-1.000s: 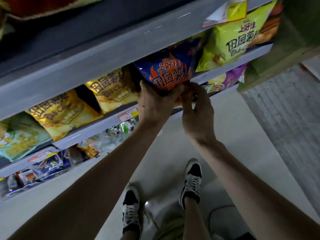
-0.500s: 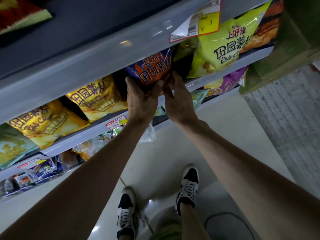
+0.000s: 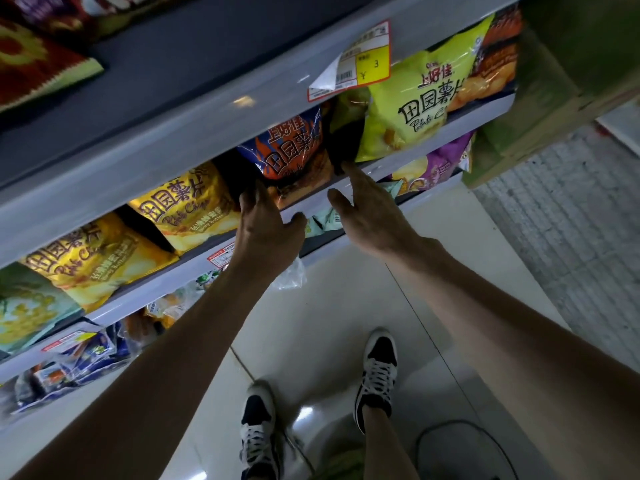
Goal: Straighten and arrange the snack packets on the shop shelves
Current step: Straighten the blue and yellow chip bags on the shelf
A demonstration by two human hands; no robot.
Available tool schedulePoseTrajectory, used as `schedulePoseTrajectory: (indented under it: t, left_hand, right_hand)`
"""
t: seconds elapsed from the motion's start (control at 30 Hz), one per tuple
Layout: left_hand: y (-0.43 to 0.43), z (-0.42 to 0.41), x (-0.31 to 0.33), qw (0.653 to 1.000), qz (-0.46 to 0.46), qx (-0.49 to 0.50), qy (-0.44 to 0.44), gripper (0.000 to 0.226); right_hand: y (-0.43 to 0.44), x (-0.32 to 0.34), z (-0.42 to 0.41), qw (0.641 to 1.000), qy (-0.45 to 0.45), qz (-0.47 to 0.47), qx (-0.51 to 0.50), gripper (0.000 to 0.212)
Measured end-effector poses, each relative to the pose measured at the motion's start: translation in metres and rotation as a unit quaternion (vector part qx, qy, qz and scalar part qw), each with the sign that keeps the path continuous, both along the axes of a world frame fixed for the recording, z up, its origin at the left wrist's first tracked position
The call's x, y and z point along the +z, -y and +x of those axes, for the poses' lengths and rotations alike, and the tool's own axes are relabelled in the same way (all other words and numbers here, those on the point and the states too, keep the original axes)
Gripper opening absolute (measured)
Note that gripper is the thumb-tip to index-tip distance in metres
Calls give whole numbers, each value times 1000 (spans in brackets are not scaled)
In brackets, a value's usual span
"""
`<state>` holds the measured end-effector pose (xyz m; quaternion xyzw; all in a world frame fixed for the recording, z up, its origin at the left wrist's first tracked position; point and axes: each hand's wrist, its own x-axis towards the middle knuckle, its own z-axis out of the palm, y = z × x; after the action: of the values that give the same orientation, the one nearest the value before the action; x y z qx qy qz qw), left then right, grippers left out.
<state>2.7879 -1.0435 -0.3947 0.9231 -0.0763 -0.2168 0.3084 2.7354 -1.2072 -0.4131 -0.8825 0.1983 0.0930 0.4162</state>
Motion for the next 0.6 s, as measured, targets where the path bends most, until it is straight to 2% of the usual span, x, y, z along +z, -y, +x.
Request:
schedulePoseTrajectory:
  t: [0.13, 0.3, 0.47, 0.6]
  left_hand:
    - [-8, -22, 9, 995, 44, -80, -35, 75]
    - [16, -32, 19, 989, 67, -124, -34, 73]
    - [76, -34, 17, 996, 14, -83, 6, 80]
    - [126, -31, 12, 997, -66, -23, 21, 104]
  right_hand:
    - [16, 18, -25, 996, -50, -77, 6, 59]
    - [60, 34, -51, 976, -69, -203, 17, 53]
    - [110, 35, -55, 966, -89, -239, -33, 48]
    - [148, 30, -48, 970, -78, -212, -86, 55]
